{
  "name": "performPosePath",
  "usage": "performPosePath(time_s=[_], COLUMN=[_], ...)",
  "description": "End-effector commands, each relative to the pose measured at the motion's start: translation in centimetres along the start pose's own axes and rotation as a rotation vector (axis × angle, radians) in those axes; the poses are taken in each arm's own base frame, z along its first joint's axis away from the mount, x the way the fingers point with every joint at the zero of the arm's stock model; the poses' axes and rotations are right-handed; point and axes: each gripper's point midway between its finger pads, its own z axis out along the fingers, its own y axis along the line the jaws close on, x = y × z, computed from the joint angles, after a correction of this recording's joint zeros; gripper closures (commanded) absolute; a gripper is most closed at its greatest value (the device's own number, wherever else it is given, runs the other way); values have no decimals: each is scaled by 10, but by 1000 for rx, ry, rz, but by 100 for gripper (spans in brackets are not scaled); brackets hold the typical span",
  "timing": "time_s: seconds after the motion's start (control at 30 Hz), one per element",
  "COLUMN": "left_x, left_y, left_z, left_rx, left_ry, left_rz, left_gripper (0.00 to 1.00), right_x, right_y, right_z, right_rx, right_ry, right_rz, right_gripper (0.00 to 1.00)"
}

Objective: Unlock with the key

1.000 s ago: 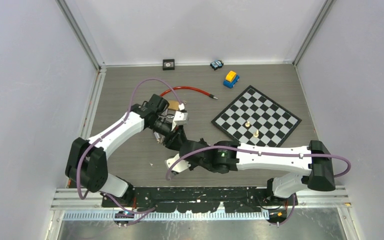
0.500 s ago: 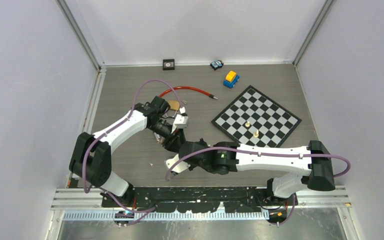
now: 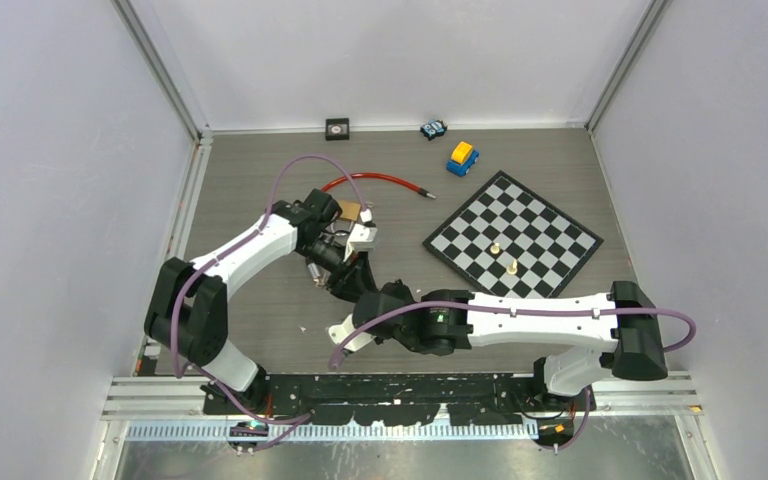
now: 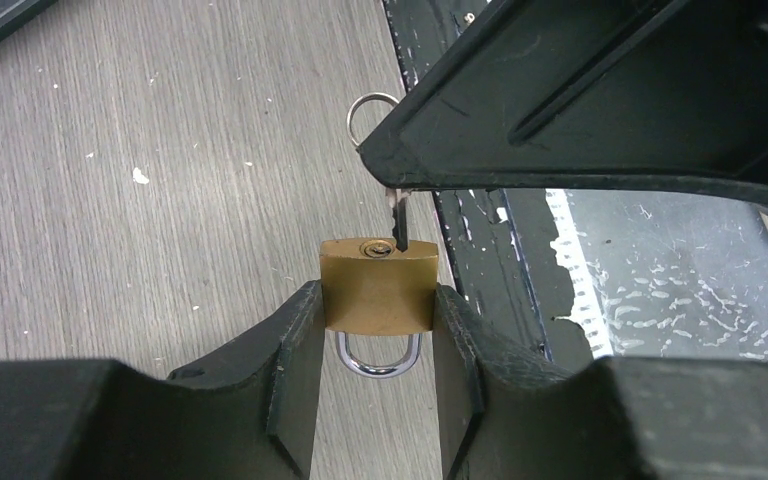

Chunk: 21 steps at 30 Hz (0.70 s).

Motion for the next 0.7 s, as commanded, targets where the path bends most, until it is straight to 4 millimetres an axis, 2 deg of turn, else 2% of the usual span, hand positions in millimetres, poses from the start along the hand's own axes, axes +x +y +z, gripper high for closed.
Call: performPosePath(time_s=[0.0,0.67], left_x=[-20,-20], left_y=[-5,-3], left_z=[-4,-8], left_rx=[23,11], left_ry=[-65,-90], left_rz=[32,12], left_gripper=[100,100], right_x=[-4,2], right_y=[-14,-5], right_z=[-4,2], right_rx=[51,28], right_ry=[3,51], right_rz=[3,-27], right_gripper=[99,99])
